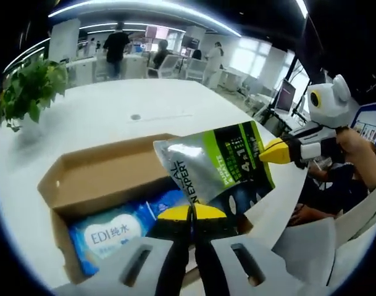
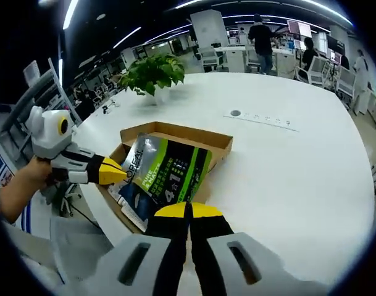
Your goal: Operate the shoe box by opening the lid, removing the specified soft item, and placing it in the target area until the item is outside and the box remains undamaged.
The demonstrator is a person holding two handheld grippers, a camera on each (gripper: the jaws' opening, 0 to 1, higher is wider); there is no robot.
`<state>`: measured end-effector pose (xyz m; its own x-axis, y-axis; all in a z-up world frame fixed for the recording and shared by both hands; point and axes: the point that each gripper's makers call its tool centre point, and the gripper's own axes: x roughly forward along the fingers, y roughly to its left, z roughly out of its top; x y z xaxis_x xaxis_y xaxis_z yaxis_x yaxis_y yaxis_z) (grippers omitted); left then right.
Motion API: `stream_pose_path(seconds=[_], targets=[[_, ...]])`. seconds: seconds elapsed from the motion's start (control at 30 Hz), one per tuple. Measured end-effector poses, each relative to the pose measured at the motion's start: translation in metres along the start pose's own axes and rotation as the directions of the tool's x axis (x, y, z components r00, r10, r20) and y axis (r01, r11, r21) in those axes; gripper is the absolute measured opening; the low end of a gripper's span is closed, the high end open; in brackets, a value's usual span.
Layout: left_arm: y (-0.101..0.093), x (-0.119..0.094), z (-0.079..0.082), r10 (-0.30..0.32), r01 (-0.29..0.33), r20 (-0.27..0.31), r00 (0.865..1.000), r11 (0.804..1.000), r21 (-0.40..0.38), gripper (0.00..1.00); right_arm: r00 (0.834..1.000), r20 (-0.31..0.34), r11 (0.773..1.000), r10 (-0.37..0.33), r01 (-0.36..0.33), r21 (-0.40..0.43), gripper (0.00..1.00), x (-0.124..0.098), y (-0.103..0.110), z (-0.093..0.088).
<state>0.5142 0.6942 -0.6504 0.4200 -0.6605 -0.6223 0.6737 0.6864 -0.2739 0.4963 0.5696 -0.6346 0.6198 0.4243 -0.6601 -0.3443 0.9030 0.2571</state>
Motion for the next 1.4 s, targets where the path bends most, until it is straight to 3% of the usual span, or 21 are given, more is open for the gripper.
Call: stream_pose_path(seconds=[1.4], targets=[[-0.065,0.073,0.017,-0.1,0.104,-0.06,0.993,0.992,0.066,0.0,0.991,-0.048,0.987,-0.128,0.132,0.095,0.0,-0.026,-0.095,-0.023]])
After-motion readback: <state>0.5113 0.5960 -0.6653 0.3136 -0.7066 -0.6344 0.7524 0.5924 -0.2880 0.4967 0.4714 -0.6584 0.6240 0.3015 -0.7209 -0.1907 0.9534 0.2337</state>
